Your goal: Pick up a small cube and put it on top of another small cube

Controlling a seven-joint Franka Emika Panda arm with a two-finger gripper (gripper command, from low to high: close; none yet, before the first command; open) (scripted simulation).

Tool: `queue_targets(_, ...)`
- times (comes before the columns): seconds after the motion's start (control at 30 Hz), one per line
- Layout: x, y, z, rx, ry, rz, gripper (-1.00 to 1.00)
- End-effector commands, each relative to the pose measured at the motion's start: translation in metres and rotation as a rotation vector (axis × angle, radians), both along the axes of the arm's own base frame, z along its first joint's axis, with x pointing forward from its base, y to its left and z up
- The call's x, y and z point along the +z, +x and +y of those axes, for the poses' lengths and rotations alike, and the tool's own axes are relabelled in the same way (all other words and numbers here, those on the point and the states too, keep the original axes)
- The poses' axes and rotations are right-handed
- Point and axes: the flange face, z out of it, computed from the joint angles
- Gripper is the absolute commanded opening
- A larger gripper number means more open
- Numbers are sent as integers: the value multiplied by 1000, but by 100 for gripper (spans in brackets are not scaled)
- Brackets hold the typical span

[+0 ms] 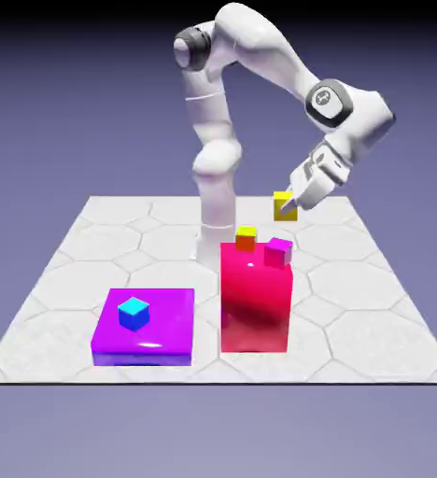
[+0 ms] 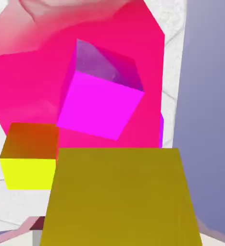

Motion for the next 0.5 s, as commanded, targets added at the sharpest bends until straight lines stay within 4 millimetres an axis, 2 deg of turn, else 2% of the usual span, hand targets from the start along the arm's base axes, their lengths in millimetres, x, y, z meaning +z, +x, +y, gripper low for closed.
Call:
queue_targets(0.0, -2, 0, -1, 1, 0, 2, -100)
queue_targets(0.23, -25, 2, -4, 5, -2, 31, -100)
queue_targets(0.47, -59, 3, -4, 15, -21, 77, -100)
